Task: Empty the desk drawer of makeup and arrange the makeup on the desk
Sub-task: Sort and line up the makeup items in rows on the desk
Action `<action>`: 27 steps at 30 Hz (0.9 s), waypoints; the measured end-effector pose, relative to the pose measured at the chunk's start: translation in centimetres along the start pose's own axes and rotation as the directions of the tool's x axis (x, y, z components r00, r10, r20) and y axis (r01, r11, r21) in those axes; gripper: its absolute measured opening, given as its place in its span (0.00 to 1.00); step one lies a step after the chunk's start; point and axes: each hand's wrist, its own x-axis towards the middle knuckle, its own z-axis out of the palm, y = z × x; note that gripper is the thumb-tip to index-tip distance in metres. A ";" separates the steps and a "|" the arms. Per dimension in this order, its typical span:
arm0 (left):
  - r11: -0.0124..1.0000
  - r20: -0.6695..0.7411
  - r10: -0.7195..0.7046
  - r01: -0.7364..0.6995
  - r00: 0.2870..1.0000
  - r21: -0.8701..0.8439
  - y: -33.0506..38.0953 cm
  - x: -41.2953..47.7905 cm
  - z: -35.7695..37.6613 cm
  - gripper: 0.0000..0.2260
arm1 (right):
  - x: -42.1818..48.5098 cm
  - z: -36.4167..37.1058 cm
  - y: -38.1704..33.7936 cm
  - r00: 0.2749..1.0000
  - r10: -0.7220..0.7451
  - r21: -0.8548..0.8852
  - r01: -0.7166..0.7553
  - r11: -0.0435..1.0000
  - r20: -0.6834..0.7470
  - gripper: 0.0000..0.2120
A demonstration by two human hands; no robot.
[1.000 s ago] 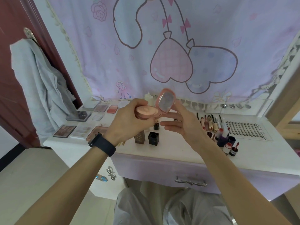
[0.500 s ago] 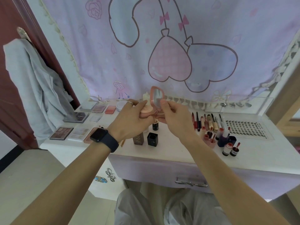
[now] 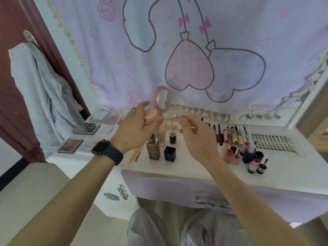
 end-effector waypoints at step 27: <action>0.716 -0.116 -0.589 0.583 0.800 0.385 -15.1 2.3 3.3 0.33 | -6.2 1.4 11.7 0.931 -0.326 -0.673 0.348 0.652 0.165 0.15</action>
